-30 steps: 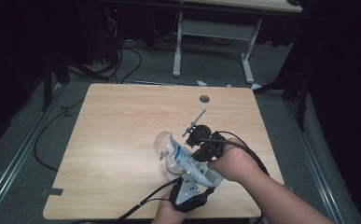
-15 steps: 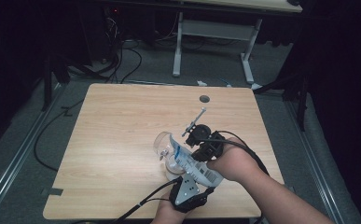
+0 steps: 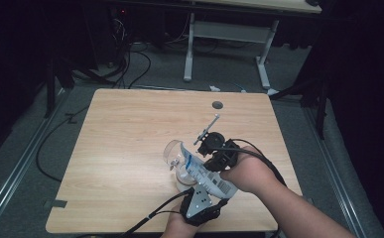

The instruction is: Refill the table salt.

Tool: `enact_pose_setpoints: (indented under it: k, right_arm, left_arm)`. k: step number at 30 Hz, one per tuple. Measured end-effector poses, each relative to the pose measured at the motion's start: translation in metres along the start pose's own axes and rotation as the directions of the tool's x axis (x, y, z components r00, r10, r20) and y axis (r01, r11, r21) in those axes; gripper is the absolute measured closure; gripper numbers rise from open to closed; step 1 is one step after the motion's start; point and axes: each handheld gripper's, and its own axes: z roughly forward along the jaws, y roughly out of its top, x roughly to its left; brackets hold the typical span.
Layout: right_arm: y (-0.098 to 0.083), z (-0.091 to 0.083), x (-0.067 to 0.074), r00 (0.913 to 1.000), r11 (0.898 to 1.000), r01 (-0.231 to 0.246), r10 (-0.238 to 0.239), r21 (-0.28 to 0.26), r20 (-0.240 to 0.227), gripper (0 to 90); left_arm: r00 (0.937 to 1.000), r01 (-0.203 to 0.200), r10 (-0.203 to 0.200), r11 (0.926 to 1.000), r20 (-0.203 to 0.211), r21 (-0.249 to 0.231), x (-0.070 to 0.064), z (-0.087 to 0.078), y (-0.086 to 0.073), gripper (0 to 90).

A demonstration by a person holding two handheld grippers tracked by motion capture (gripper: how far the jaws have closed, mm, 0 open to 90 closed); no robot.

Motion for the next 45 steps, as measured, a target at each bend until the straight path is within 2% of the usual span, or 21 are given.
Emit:
enact_pose_setpoints:
  k: [45]
  right_arm:
    - [0.0023, -0.0023, 0.0006, 0.9999, 1.000, 0.014, -0.014, 0.000, 0.007, 90.0]
  left_arm:
    - [1.0000, -0.001, 0.001, 0.9999, 0.000, -0.014, -0.0002, -0.0003, 0.0039, 61.2]
